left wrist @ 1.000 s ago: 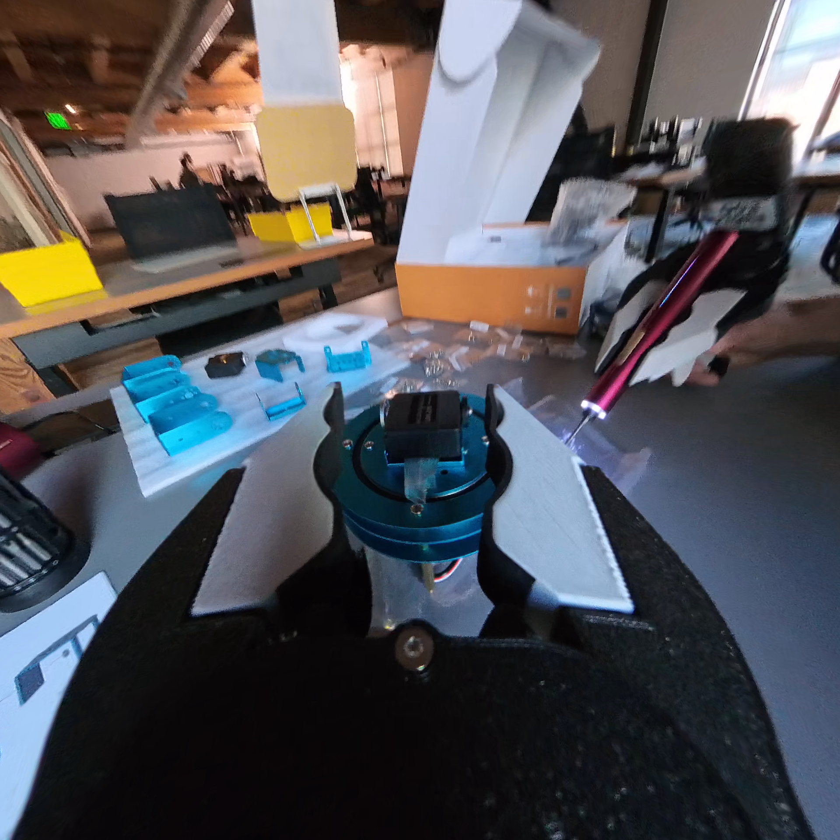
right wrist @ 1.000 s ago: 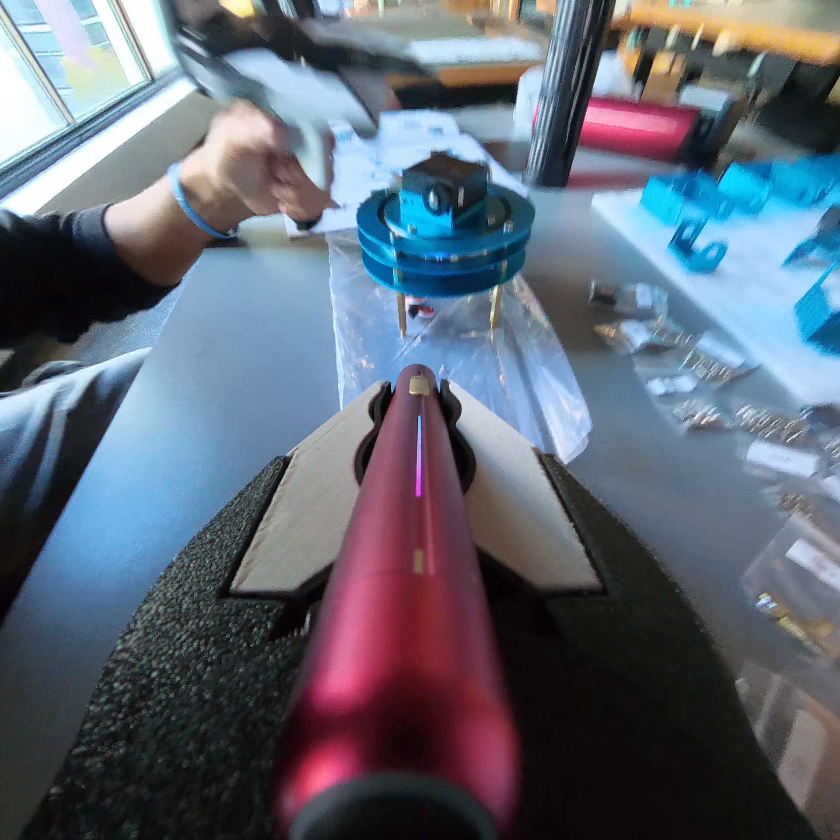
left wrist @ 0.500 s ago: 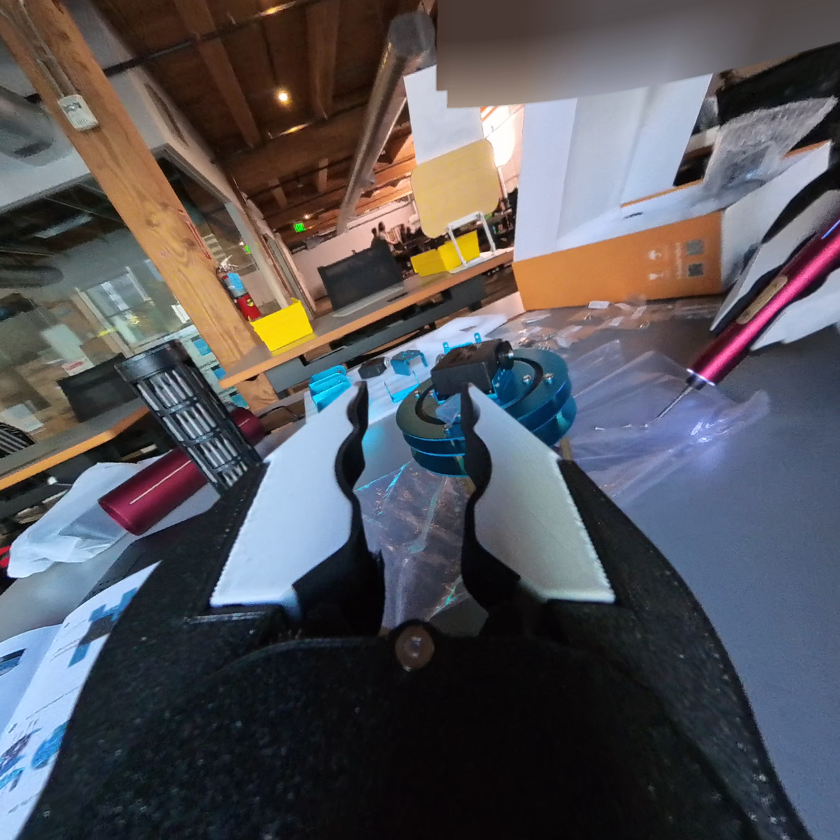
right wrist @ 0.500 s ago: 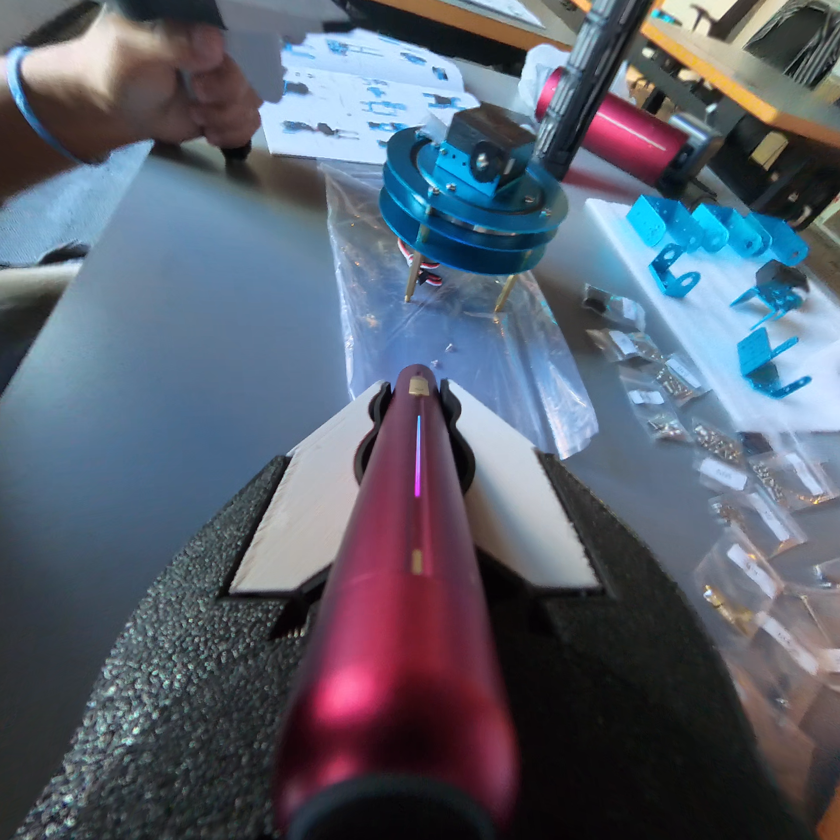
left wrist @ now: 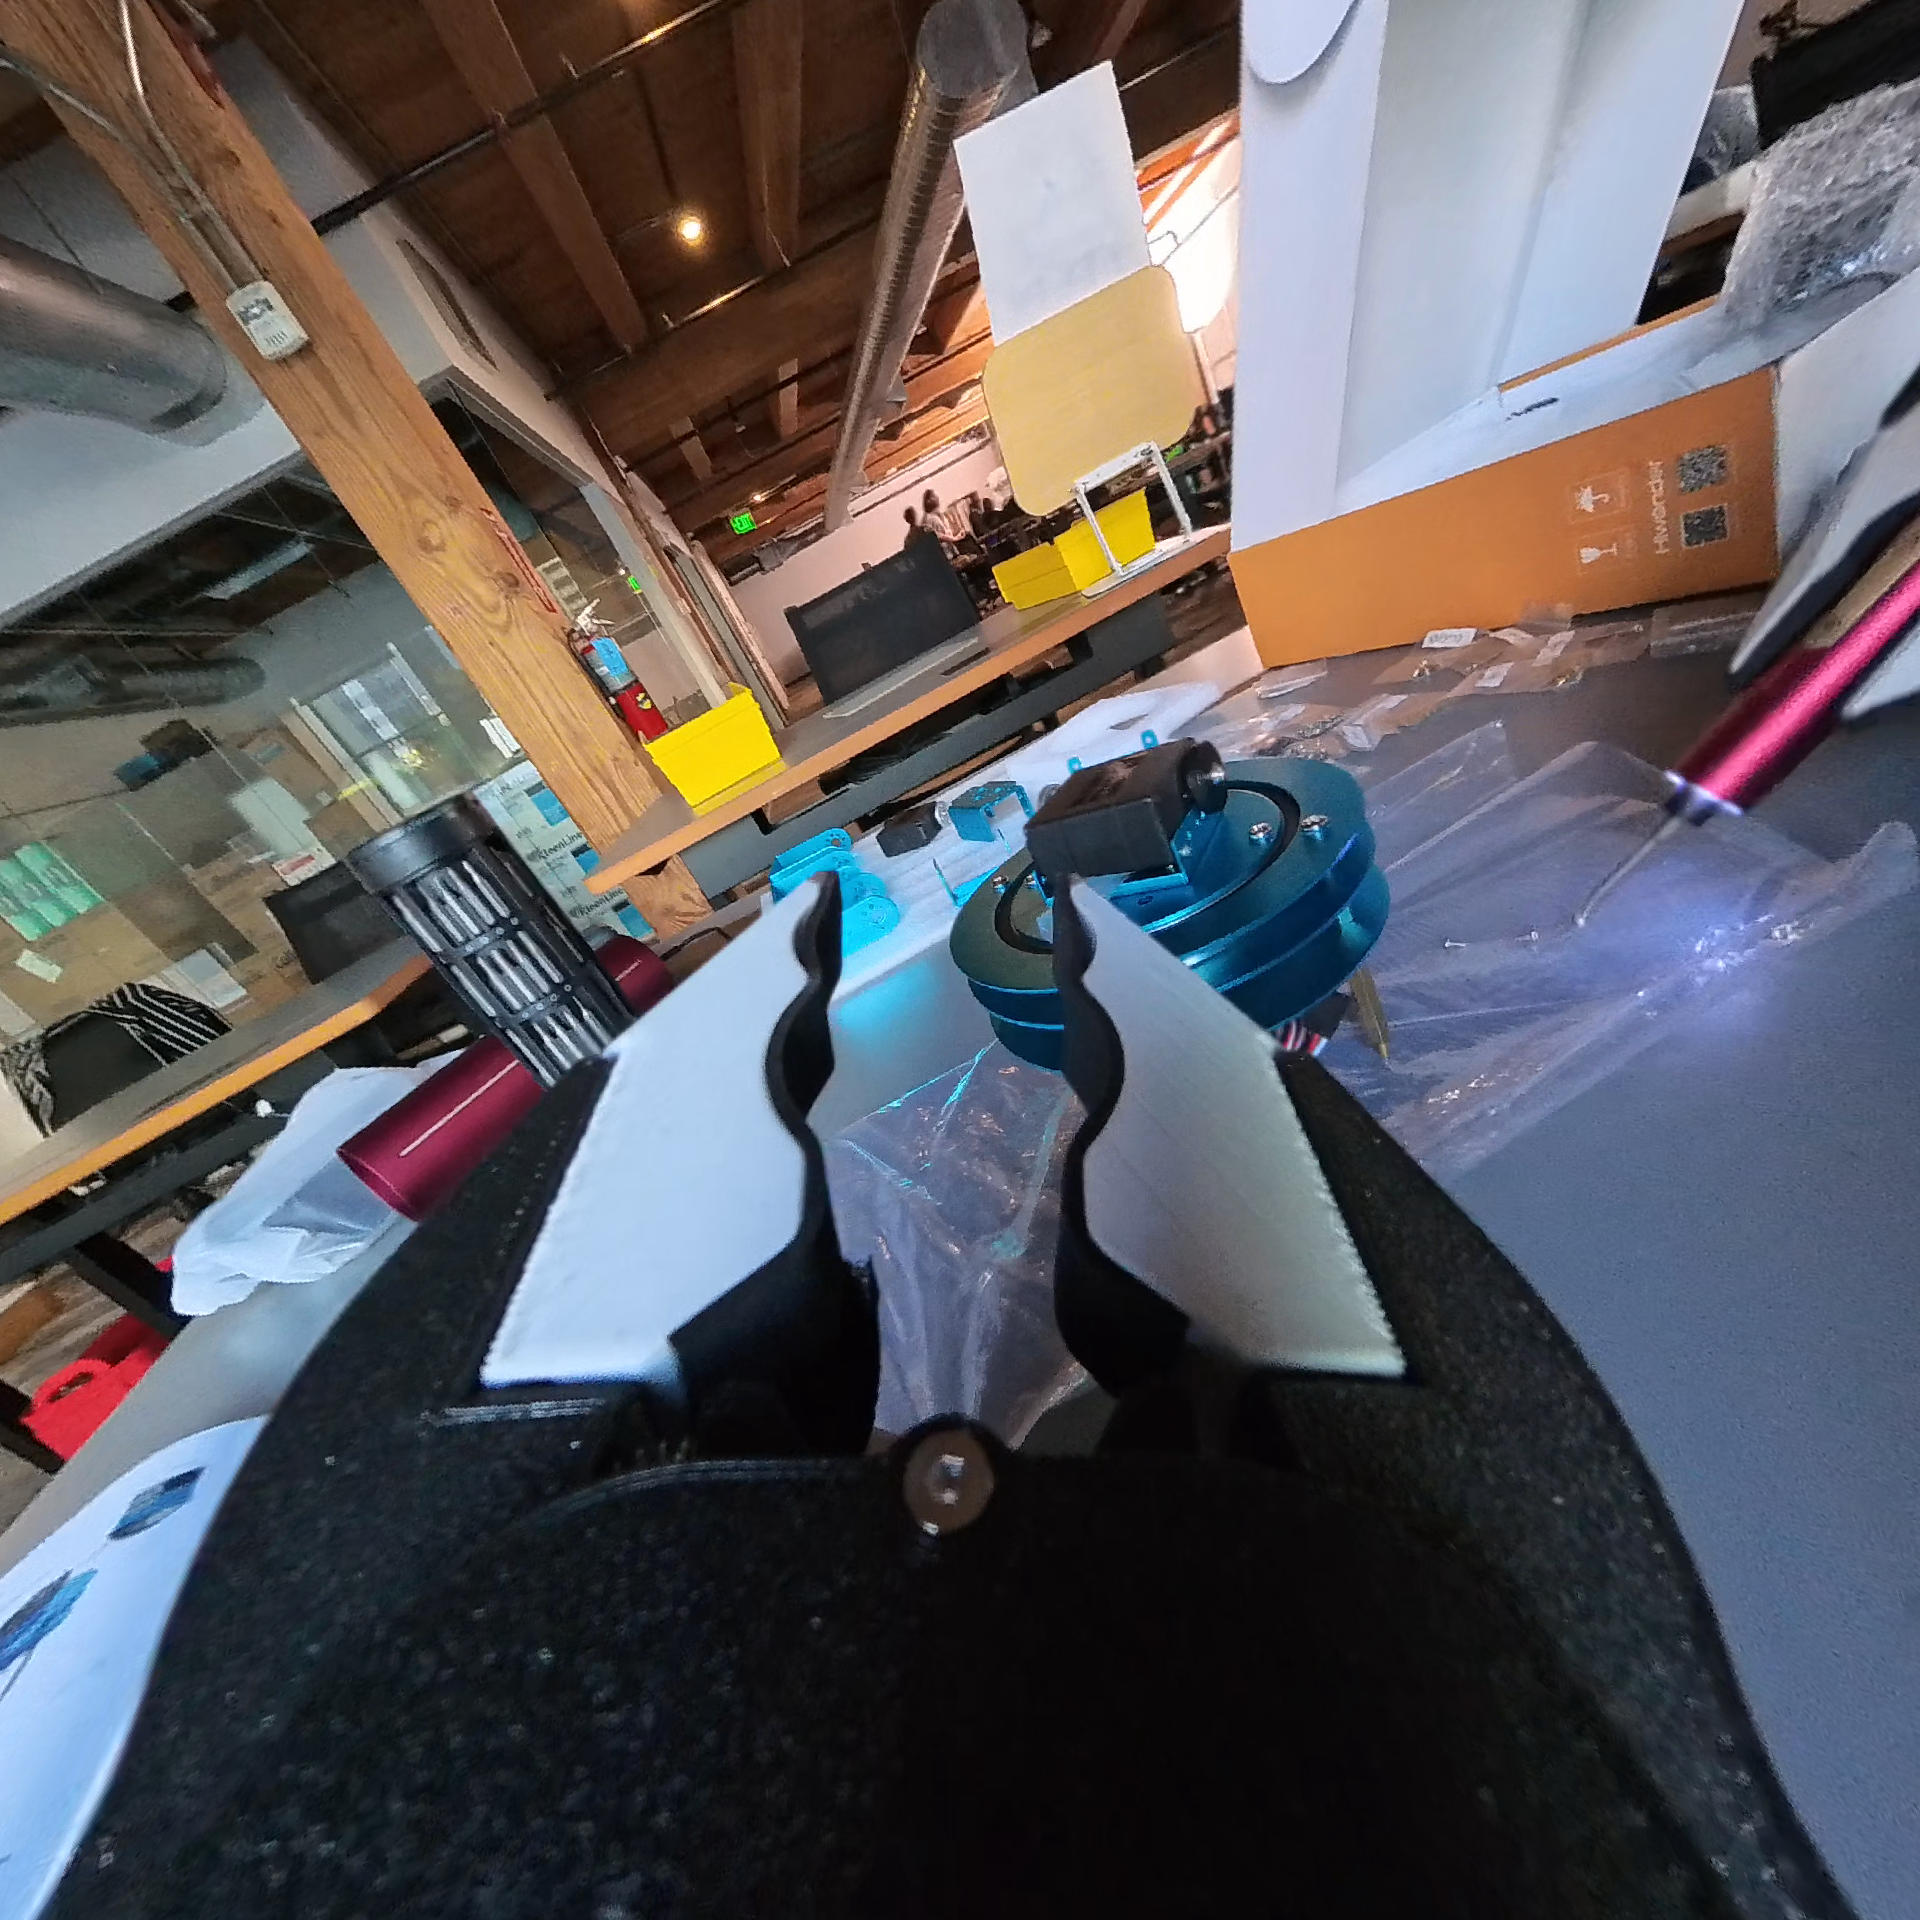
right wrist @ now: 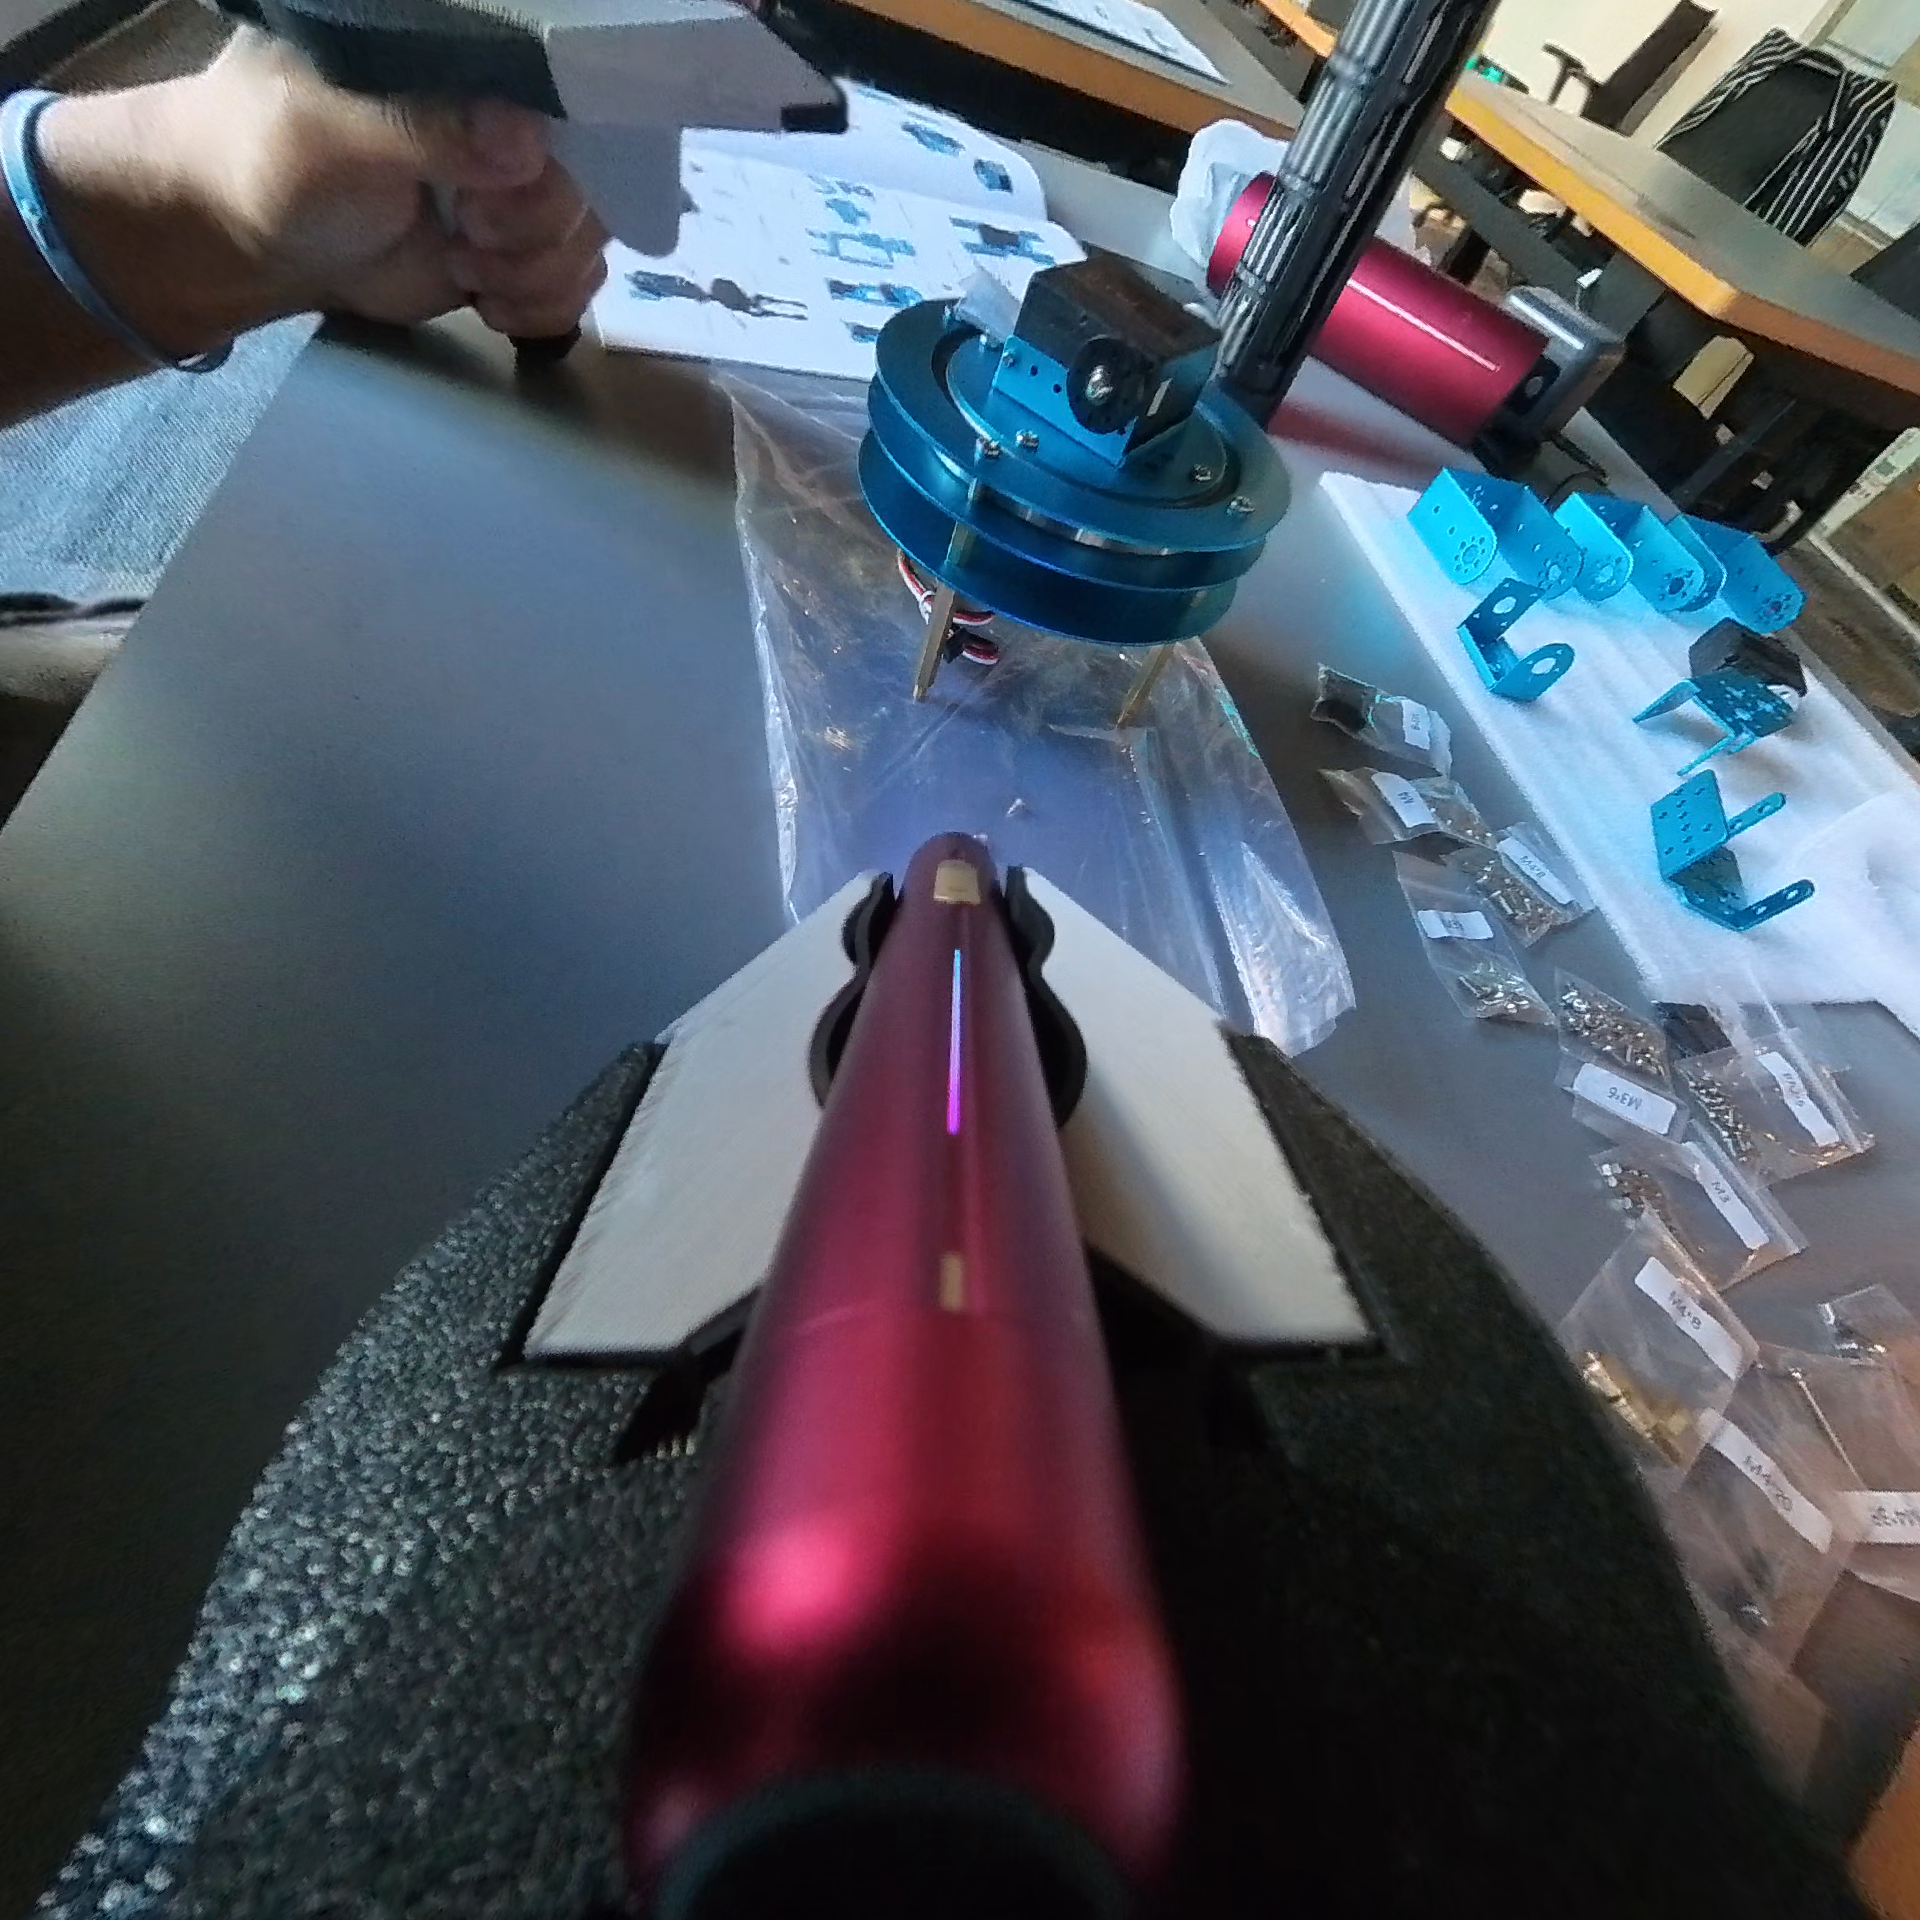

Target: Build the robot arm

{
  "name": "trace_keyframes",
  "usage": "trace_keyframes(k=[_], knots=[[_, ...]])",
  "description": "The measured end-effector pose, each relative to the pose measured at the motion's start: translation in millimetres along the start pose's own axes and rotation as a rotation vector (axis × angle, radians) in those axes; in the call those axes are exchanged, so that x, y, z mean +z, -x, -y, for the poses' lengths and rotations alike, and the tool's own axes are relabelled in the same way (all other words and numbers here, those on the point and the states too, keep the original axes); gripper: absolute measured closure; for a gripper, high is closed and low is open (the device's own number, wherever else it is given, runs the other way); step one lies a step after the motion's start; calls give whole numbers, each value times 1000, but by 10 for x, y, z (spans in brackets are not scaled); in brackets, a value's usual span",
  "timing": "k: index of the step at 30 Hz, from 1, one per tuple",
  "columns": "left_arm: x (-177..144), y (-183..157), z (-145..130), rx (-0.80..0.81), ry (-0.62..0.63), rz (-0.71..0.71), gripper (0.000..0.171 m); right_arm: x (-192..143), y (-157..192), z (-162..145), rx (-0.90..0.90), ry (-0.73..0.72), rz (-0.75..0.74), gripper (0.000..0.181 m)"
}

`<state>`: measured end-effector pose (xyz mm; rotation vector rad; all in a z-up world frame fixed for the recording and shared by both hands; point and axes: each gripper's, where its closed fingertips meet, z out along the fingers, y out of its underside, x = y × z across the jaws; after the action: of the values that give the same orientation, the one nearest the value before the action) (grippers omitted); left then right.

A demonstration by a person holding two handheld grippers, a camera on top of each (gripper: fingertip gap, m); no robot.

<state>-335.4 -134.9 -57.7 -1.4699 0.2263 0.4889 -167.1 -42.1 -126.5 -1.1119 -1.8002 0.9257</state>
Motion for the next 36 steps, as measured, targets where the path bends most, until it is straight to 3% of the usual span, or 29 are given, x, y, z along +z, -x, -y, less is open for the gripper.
trace_keyframes(k=[3, 7, 14, 21, 30, 36], knots=[[-22, -144, 38, 56, -15, -40, 131, -64, -47, 67, 85, -43, 22, 160], [-81, -508, 197, 89, -74, -170, 131, -148, -128, 255, 329, -162, 122, 160], [-30, -963, 487, -151, -119, -366, 130, -274, -92, 911, 713, -491, 395, 161], [-49, -937, 582, -272, -162, -413, 140, -195, 207, 1191, 713, -551, 453, 161], [-77, -1007, 632, -138, -221, -377, 147, -131, 299, 1125, 829, -547, 539, 161], [-95, -994, 651, -139, -241, -374, 161, -138, 251, 1074, 875, -549, 551, 161]])
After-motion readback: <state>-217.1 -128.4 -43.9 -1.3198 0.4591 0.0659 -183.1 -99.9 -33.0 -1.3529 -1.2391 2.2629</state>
